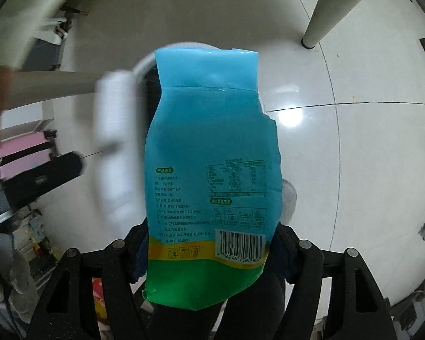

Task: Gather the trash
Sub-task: 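Lower both tools over the white bin and open them to drop the items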

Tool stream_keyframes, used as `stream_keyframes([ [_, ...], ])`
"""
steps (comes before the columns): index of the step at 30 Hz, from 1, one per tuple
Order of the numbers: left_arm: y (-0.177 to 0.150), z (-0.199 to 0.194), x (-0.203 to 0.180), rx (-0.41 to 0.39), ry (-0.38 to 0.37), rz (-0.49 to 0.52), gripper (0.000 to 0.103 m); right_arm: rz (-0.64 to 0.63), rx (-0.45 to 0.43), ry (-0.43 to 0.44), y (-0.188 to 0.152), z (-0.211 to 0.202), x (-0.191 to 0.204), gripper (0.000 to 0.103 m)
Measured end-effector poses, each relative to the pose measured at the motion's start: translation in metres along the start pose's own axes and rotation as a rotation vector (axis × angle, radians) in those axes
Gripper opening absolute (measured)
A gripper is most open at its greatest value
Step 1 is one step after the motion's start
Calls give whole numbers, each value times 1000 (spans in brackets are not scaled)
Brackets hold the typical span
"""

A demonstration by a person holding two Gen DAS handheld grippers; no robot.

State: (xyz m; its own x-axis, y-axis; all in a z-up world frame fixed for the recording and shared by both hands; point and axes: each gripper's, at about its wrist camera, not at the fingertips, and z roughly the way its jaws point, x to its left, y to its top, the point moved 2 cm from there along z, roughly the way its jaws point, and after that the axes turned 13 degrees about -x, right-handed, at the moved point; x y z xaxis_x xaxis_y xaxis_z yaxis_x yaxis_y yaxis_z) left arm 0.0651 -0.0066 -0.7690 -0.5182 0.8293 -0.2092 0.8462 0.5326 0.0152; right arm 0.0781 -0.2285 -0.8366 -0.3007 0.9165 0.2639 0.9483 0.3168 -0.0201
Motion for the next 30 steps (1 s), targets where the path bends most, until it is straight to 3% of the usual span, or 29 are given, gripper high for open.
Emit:
stream_keyframes([
  [1,-3,-1,4,-3,5,-5,93,-2,2,5,0,9,-1,80],
  [3,-5,-1,12,-22,29,-13,94,-4,1,0,5,14,-5,99],
  [4,-6,-3,16,-37,39,-11,95,-8,-7,-4,6,15,-5,101],
  [6,-6,-12,20,-78,82,9,103,-21,-23,-38,9,13,-2,101],
  [11,-7,-34,20,-143,163,63,103,-60,-84,-124,19,-5,5,101],
  [17,-18,-50,29,-120,177,54,103,-74,-131,-238,22,-36,12,101],
  [21,-27,-71,25,-114,177,39,103,-67,-142,-251,21,-63,6,101],
  [30,-44,-141,2,-142,165,37,103,-106,-203,-254,8,-146,36,101],
])
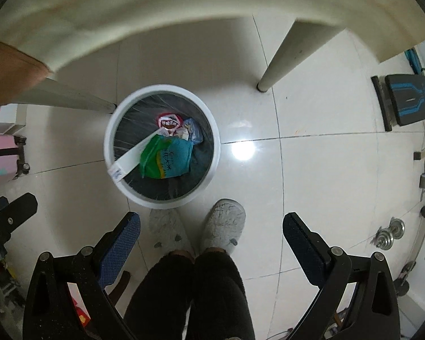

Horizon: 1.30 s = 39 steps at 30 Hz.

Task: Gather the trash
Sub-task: 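Lower both tools over the white bin and open them to drop the items, then move both tools back up over the table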

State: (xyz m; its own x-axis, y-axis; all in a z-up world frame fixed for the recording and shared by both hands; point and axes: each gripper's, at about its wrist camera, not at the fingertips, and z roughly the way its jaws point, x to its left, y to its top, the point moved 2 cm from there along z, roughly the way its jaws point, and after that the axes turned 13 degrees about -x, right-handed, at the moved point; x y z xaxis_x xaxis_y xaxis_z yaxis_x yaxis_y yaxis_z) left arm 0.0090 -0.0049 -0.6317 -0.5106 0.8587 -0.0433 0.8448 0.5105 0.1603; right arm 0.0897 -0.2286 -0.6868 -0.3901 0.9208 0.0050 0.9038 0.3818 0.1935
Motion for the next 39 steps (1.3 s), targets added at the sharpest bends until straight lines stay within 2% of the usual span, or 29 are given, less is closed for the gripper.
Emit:
stream_keyframes([
  [7,-3,-62,-7,-21,-16,9,103,9,-40,8,1,-82,2,101],
  [14,-5,-141,-8,-61,-34,49,103,28,-79,32,1,-184,7,101],
  [19,-4,-198,-3,-88,-48,33,103,19,-115,46,1,-251,12,101],
  [23,10,-243,-4,-164,-62,20,103,60,-148,79,9,-300,14,101],
  [28,53,-288,-8,-306,-29,37,103,122,-205,137,44,-349,13,101],
  [33,113,-304,-15,-427,71,61,103,166,-259,183,102,-372,9,101],
  [39,194,-282,-21,-422,178,59,103,257,-260,198,207,-354,-12,101],
])
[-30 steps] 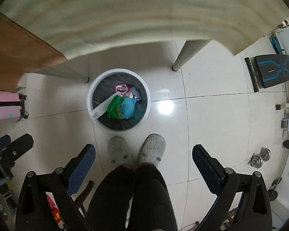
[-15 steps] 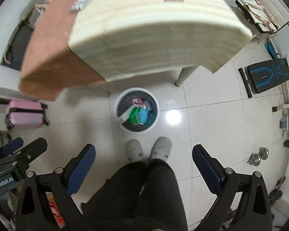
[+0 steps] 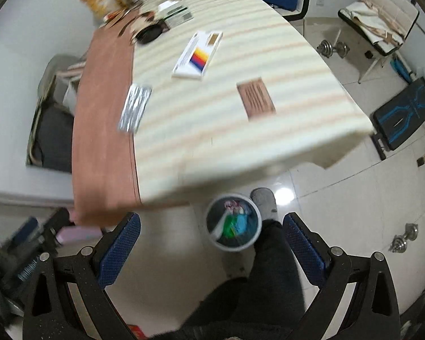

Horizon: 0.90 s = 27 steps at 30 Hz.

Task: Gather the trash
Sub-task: 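Move both tools back up over the table, then grasp the silver blister pack with the left tool while the right tool grasps the striped medicine box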

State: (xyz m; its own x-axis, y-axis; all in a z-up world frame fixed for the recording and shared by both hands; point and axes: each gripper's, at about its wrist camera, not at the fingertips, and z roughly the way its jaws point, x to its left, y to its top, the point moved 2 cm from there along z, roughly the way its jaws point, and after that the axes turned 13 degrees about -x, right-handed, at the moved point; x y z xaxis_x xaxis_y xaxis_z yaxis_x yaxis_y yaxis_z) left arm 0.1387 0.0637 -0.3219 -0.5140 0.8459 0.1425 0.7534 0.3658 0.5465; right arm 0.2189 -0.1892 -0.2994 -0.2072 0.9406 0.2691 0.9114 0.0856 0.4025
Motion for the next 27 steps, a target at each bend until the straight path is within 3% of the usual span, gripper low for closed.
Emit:
stream_keyframes([
  [5,49,58,-4,59,118,-70,103,51,28,-42,97,84,2,101],
  [8,66,86,-3,103,186,-98,103,68,59,-73,136,146,9,101],
  [14,83,140,1,198,253,-147,103,60,133,-113,183,250,41,101],
  [17,88,152,-3,218,226,-125,103,-50,160,-156,187,280,60,102],
  [20,92,159,-13,225,155,-79,103,-289,133,-193,181,280,83,87],
  [24,88,175,-44,273,-9,72,103,-498,151,-157,169,267,79,83],
  [27,82,189,-67,313,-70,207,103,-583,188,-171,163,256,58,83],
])
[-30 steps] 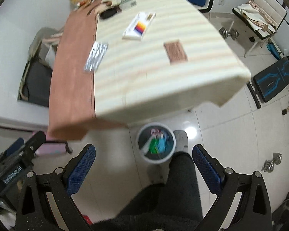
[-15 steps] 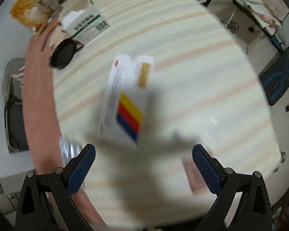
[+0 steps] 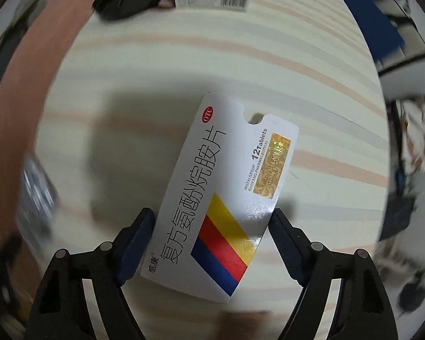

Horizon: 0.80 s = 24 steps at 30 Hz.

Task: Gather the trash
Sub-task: 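Grasp the silver blister pack with the left tool while the right tool grasps the striped medicine box, then lift the blister pack and medicine box off the table toward the bin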

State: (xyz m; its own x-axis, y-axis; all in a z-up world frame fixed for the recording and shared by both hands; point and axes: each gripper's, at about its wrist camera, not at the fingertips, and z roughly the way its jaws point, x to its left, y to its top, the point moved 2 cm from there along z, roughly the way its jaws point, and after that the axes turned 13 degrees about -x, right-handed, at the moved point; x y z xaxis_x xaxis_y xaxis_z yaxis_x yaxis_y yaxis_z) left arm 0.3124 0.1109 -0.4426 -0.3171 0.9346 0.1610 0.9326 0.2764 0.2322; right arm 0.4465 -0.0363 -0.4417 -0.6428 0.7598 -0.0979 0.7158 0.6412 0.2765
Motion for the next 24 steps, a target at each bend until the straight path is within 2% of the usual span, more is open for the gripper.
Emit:
stream_keyframes([
  [2,1,10,-9,17,7,73,102,4,30,7,-10,-3,-14,83],
  [4,3,16,-13,23,-9,93,96,27,47,22,-14,-3,-23,83],
  [7,6,14,-9,22,-83,42,70,73,60,47,-13,-1,-31,83],
  [8,4,12,-7,33,-122,-9,63,79,55,53,-11,-1,-31,83],
  [11,-2,10,2,33,-113,-117,63,68,44,58,-5,-5,-27,83],
  [14,-15,7,19,58,-162,-365,63,41,25,58,-6,-12,-19,83],
  [16,-22,7,26,73,-182,-484,64,52,18,60,-6,-16,-18,83],
  [17,-25,7,26,78,-181,-510,64,62,23,59,-14,-19,-20,83],
  [19,-24,5,20,76,-157,-468,64,90,45,49,-22,-20,-23,84],
  [22,-23,2,3,72,-99,-360,64,127,22,36,-25,-27,-30,84],
  [24,-24,-4,-4,38,-82,-322,59,156,-6,29,-22,-29,-34,84],
])
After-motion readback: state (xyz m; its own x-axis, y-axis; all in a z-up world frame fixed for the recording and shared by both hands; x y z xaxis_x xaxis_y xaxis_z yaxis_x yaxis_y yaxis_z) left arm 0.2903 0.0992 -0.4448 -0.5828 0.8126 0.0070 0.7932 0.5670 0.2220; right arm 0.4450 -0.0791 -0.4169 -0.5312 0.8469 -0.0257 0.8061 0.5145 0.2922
